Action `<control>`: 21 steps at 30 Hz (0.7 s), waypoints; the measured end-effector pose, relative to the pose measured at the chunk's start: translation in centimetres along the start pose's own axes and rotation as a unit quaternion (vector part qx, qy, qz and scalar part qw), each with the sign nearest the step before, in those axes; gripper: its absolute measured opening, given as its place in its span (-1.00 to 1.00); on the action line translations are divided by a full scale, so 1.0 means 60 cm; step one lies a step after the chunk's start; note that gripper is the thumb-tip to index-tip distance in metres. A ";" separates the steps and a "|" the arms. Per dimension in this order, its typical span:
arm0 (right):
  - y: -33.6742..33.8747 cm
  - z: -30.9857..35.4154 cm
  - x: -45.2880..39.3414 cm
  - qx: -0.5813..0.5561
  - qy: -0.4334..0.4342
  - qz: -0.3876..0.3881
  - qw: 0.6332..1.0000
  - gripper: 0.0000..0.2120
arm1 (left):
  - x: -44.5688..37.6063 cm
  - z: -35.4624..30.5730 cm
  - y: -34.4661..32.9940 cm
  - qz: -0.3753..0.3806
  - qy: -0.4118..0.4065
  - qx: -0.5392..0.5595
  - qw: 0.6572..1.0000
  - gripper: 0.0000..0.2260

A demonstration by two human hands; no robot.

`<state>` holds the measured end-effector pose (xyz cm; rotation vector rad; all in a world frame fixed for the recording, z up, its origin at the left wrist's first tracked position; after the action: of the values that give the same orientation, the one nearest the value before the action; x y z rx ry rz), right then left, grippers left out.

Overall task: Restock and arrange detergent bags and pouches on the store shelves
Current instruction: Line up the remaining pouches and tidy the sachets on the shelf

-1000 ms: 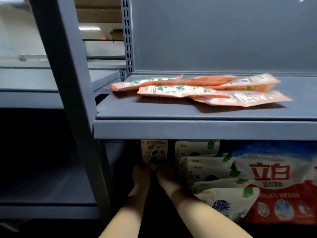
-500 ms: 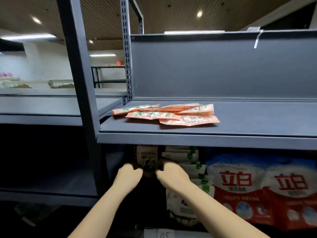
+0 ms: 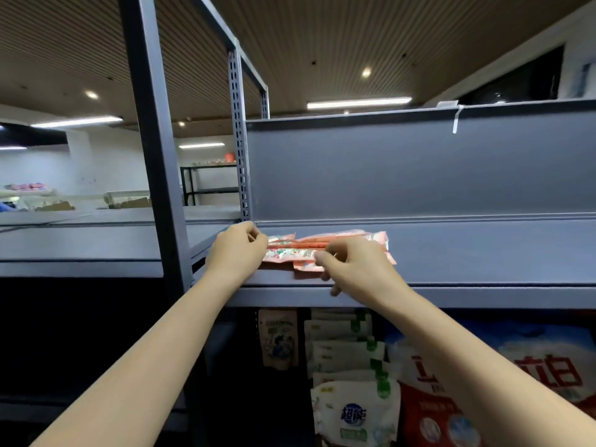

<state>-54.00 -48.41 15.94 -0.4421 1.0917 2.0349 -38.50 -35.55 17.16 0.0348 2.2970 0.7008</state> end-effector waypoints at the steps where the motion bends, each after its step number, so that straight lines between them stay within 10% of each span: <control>1: 0.008 0.000 -0.015 0.020 0.003 -0.029 0.999 -0.74 | -0.016 0.005 -0.011 0.012 0.007 -0.021 1.000 -0.85; 6: -0.002 -0.019 -0.095 0.137 -0.010 -0.067 0.988 -0.80 | -0.067 0.043 -0.081 0.119 0.035 -0.116 0.985 -0.57; 14: -0.091 -0.071 -0.170 0.243 -0.051 0.084 0.965 -0.64 | -0.090 0.062 -0.119 0.217 0.036 -0.173 0.960 -0.57; 21: -0.027 -0.064 -0.177 0.061 -0.060 -0.171 0.982 -0.74 | -0.103 0.069 -0.127 0.226 0.087 -0.168 0.956 -0.49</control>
<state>-46.16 -55.97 19.29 -0.4077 0.9865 1.6628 -29.92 -41.43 14.85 0.3613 2.3226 1.3703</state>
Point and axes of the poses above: each hand's wrist, its own x-axis away from the middle knuckle, its own y-axis out of the back of the hand, z = x × y, the point moved 5 cm from there along -x, towards the middle knuckle, and after that the axes turned 8 degrees about -z, right-handed, at the moved point
